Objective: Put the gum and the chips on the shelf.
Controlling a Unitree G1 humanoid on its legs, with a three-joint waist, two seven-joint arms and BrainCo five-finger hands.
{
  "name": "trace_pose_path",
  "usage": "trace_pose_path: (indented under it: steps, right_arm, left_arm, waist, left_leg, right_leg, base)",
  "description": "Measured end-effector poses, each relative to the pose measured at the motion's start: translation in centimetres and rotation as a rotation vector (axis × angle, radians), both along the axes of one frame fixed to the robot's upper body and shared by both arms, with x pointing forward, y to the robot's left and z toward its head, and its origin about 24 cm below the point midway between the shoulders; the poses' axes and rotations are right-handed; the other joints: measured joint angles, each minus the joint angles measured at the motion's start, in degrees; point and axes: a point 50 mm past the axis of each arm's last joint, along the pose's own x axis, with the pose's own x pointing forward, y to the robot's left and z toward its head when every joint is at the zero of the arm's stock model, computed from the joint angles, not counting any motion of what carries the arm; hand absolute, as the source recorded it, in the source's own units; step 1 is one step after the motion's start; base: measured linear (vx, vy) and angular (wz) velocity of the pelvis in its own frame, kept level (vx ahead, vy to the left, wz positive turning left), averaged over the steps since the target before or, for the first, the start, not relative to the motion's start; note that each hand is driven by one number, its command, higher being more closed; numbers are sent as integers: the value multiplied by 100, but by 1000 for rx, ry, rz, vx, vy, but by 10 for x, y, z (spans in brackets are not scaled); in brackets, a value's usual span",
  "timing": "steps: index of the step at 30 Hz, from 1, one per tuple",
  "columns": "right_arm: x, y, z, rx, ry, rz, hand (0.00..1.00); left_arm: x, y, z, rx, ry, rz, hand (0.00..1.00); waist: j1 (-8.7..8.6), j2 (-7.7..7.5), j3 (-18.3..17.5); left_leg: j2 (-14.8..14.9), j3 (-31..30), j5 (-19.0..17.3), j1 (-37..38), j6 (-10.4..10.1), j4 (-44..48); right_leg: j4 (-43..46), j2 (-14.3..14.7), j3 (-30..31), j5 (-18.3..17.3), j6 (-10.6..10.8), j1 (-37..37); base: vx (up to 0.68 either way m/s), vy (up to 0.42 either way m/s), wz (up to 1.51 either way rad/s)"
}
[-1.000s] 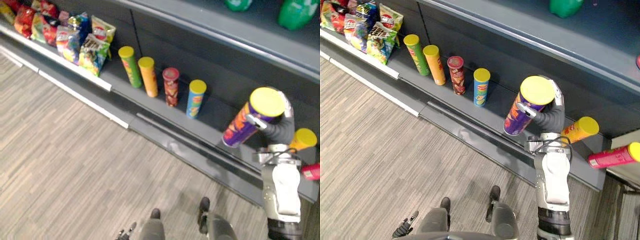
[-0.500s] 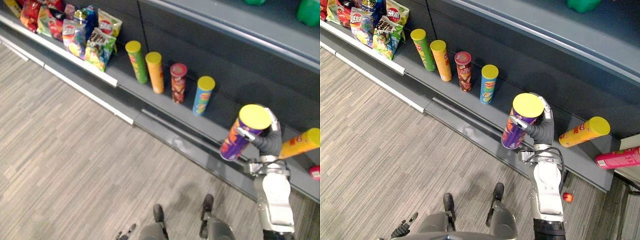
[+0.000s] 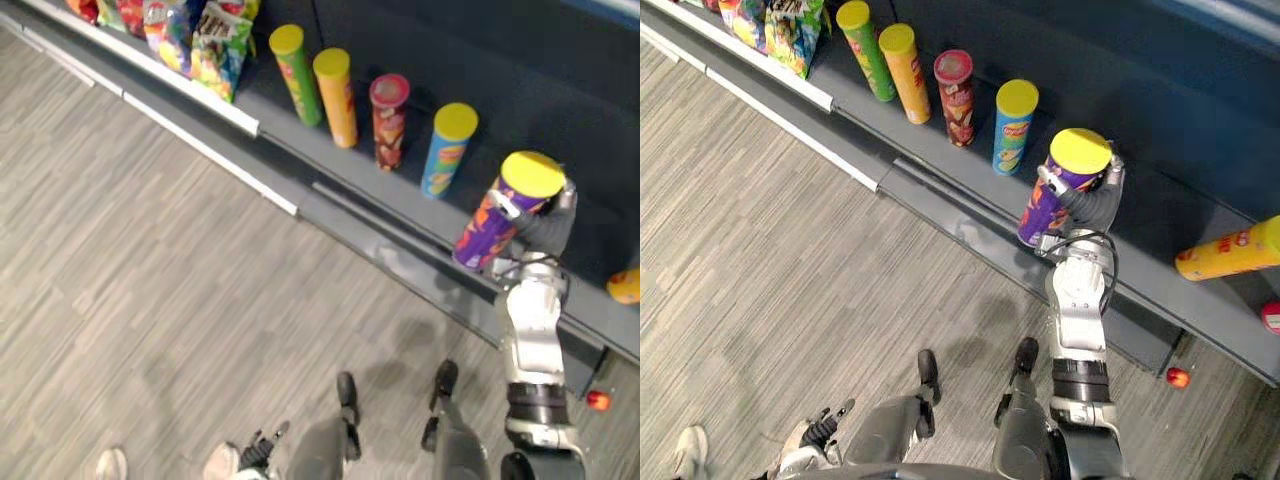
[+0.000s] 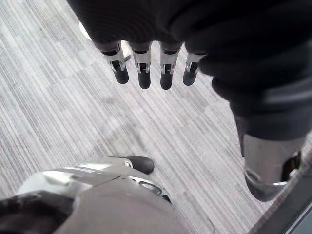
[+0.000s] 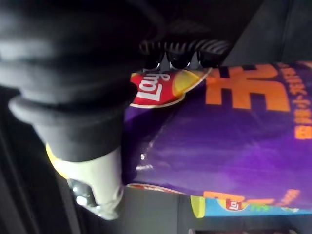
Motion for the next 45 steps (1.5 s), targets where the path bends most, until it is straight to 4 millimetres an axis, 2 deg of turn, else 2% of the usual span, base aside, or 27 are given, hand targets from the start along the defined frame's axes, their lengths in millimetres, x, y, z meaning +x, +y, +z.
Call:
trace_pose_path:
  steps: [6,13,19,22,30,38,42,45]
  right_arm:
    - [5,-11,25,42,-87,-149,100]
    - [14,-21,44,93,-132,-280,100]
    - [20,-32,69,127,-185,-363,100]
    - [19,-35,83,134,-230,-391,100]
    - [16,-47,113,135,-317,-470,100]
    - [14,-61,126,189,-343,-565,100]
    - [13,-62,128,201,-349,-576,100]
    - [11,-60,138,209,-383,-568,100]
  left_arm:
    - [17,-4,7,25,-64,-45,0]
    - [32,-11,12,14,-113,-69,0]
    - [49,-19,20,18,-177,-124,0]
    - [53,-21,22,19,-192,-135,0]
    - [58,-26,25,0,-227,-144,0]
    - [61,-30,26,-4,-234,-163,0]
    - [62,-32,27,-3,-241,-172,0]
    - [65,-32,29,-2,-258,-173,0]
  waist:
    - [1,138,355]
    - [27,322,524]
    - [35,494,779]
    - [26,518,804]
    - [26,739,939]
    - [56,791,961]
    - [60,792,961]
    - [101,792,961]
  left_leg:
    - [-68,-10,24,-122,27,6]
    - [-114,-1,26,-183,28,6]
    - [-149,13,39,-282,44,-14]
    - [-163,43,90,-462,36,-21]
    - [-215,127,102,-477,43,-23]
    - [-269,131,183,-655,30,-47]
    - [-275,143,240,-660,2,-118]
    - [-280,208,299,-759,4,-182]
  right_leg:
    - [7,-68,8,31,29,-128]
    - [10,-117,25,36,37,-198]
    - [24,-144,59,46,51,-330]
    - [26,-156,86,81,44,-527]
    - [26,-197,189,90,55,-598]
    - [24,-232,211,146,65,-793]
    - [25,-234,236,161,55,-849]
    - [24,-228,328,207,41,-1025]
  base:
    - [12,18,1]
    - [31,14,0]
    - [3,1,-1]
    - [34,-8,-4]
    - [32,-10,-5]
    - [1,-3,1]
    - [1,-5,-1]
    - [-4,-14,-10]
